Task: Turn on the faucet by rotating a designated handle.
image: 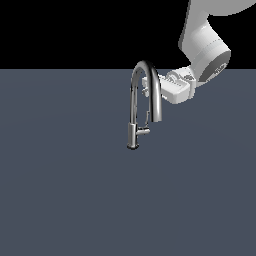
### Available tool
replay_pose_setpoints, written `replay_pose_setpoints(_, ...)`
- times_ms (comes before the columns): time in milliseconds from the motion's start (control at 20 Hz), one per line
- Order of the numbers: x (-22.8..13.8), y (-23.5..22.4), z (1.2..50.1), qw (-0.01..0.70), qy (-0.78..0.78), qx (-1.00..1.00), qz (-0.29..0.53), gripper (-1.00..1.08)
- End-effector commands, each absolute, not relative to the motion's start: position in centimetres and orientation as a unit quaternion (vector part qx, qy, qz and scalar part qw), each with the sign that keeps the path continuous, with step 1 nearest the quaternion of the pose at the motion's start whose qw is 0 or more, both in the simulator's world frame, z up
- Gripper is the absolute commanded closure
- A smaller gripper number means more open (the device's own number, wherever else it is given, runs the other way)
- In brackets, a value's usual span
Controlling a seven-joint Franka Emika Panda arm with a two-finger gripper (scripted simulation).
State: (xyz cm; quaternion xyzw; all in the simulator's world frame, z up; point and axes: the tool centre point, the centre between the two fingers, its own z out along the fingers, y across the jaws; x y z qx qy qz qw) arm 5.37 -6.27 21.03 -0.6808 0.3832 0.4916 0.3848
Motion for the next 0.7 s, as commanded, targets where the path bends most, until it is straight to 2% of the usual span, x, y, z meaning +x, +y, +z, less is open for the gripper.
replay_pose_setpoints(0,5.9,-6.3,19.3,0.398,0.395,-0.655,0.507,1.08)
replay_pose_setpoints(650,6.9,-6.1,13.3,0.436,0.431,-0.565,0.552,1.08)
